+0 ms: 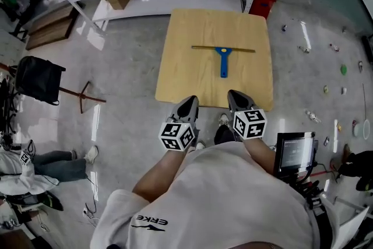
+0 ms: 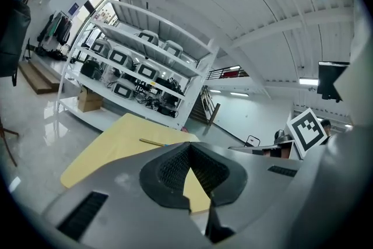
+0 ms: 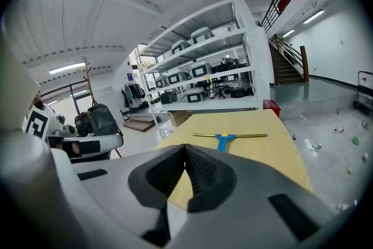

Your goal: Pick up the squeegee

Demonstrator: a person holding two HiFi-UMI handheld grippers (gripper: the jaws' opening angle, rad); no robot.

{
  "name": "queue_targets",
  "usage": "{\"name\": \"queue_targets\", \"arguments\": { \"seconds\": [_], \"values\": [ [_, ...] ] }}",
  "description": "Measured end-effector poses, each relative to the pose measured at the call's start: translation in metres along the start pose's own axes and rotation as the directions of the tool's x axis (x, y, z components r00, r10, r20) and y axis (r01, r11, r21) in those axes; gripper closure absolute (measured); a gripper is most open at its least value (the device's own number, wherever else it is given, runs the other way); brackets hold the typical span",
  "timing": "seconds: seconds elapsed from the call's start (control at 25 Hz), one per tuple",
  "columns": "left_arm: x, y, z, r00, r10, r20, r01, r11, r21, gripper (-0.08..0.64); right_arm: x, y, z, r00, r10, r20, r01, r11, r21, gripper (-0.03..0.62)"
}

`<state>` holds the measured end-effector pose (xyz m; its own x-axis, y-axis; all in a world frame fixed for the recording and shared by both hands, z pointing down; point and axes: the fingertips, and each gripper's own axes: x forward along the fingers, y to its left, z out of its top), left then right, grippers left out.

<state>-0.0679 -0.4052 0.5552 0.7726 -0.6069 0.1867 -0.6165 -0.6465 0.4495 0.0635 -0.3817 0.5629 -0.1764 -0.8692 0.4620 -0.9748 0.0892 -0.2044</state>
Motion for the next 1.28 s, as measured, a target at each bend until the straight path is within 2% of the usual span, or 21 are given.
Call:
{"name": "queue_targets", "arguments": {
  "seconds": [0.24,0.52,0.72,0.96,1.28],
  "values": [
    [0.050,0.003,0.012,1.000,0.030,-0.010,-0.029,0.999,0.018,0.556,0.032,-0.032,0.026,0.999,0.041,0.005,-0.041,0.999,0.002,0.589],
    [0.126,0.007,0.030,0.998,0.047,-0.046,-0.046,0.999,0.028,0.556,0.073,-0.086,0.056,0.999,0.043,-0.016,-0.043,0.999,0.034,0.589],
    [0.161,0.002,0.023,0.994,0.064,-0.092,-0.061,0.997,0.037,0.556,0.083,-0.113,0.060,0.998,0.055,-0.040,-0.053,0.997,0.054,0.589],
    [0.229,0.000,0.014,0.984,0.098,-0.150,-0.092,0.995,0.046,0.555,0.113,-0.165,0.068,0.992,0.089,-0.087,-0.083,0.994,0.068,0.589],
    [0.247,0.002,-0.019,0.958,0.109,-0.265,-0.092,0.993,0.076,0.554,0.114,-0.171,0.055,0.989,0.092,-0.119,-0.081,0.992,0.093,0.589]
  ]
}}
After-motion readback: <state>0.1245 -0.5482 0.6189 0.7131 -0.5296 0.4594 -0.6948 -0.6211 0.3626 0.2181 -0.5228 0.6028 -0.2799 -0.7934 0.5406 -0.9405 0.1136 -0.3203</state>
